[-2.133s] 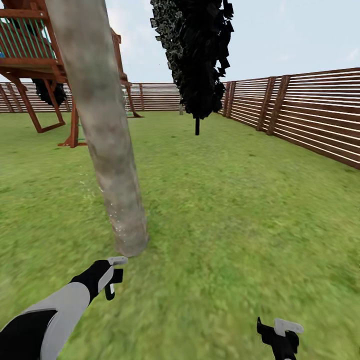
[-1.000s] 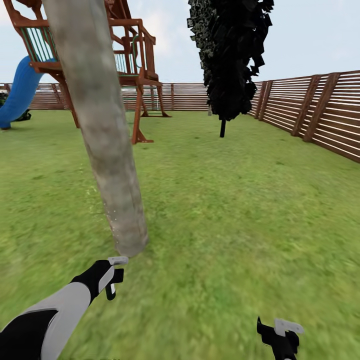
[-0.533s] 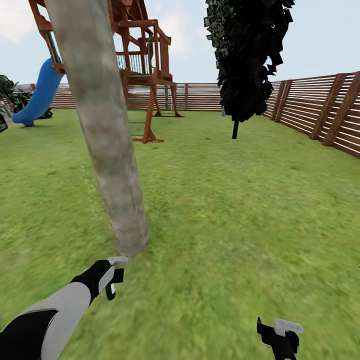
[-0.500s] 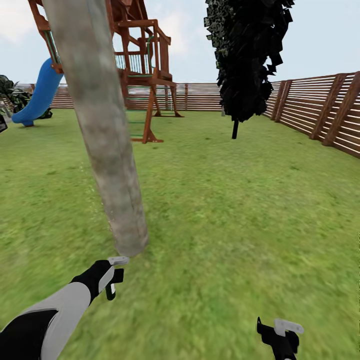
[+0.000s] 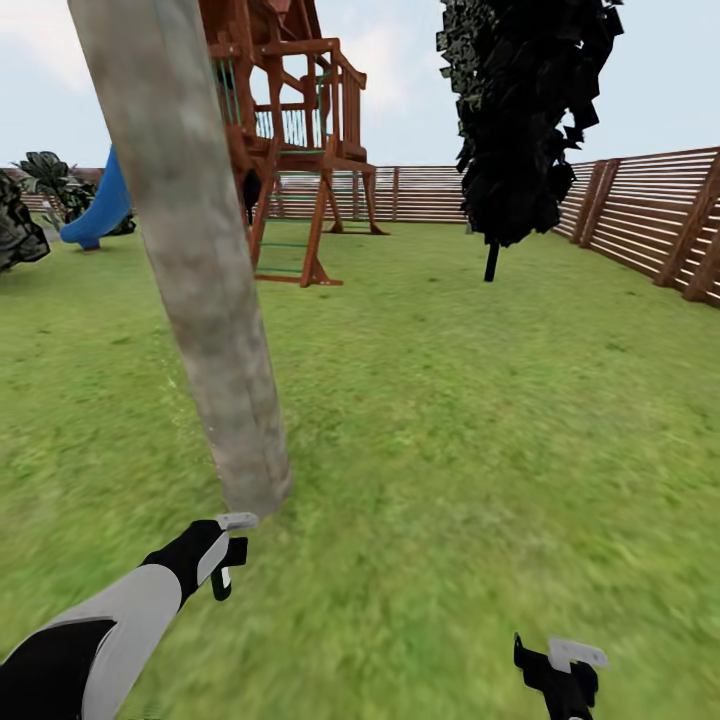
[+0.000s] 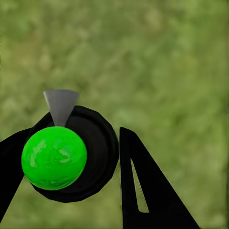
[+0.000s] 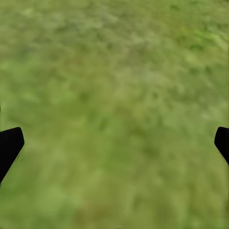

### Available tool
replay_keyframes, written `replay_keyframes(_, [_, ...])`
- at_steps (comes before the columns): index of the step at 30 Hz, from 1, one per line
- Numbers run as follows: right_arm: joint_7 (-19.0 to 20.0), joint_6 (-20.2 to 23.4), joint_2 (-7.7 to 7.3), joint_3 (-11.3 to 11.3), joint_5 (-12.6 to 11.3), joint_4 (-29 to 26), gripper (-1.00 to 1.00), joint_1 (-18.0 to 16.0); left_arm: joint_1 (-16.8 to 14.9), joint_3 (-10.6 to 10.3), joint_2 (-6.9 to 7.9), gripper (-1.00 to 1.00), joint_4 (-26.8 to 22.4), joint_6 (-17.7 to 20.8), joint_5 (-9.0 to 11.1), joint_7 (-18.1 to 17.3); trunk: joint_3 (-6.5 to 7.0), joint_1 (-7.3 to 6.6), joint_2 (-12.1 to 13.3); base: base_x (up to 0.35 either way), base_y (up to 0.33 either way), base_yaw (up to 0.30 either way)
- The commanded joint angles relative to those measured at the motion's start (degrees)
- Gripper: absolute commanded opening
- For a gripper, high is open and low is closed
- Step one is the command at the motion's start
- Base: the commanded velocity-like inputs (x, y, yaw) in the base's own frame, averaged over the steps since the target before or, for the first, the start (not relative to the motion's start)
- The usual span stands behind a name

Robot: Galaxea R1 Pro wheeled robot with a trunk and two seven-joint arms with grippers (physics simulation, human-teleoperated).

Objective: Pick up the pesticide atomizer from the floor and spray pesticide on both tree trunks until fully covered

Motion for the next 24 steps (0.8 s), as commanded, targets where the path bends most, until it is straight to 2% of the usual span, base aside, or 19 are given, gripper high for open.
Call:
replay_keyframes(1, [0.0,0.0,0.0,0.0,0.0,0.0,1.0,0.0,0.0,-0.02,0.0,-1.0,0.0,0.0,-0.03,0.0,0.0,0.0,0.0,0.151,-0.269,0.273])
replay_keyframes(5, [0.0,0.0,0.0,0.0,0.0,0.0,1.0,0.0,0.0,-0.02,0.0,-1.0,0.0,0.0,-0.02,0.0,0.0,0.0,0.0,0.15,-0.269,0.262])
replay_keyframes(11, [0.0,0.0,0.0,0.0,0.0,0.0,1.0,0.0,0.0,0.04,0.0,-1.0,0.0,0.0,0.01,0.0,0.0,0.0,0.0,0.143,-0.269,0.042])
replay_keyframes(18, [0.0,0.0,0.0,0.0,0.0,0.0,1.0,0.0,0.0,0.04,0.12,-1.0,0.0,0.0,0.03,0.0,0.0,0.0,0.0,0.08,-0.205,0.255])
replay_keyframes(24, [-0.02,0.0,-0.11,0.0,0.03,-0.09,1.0,0.0,0.08,0.11,1.84,-1.0,0.08,0.09,-0.62,-0.35,0.0,0.0,0.0,0.001,-0.005,0.048])
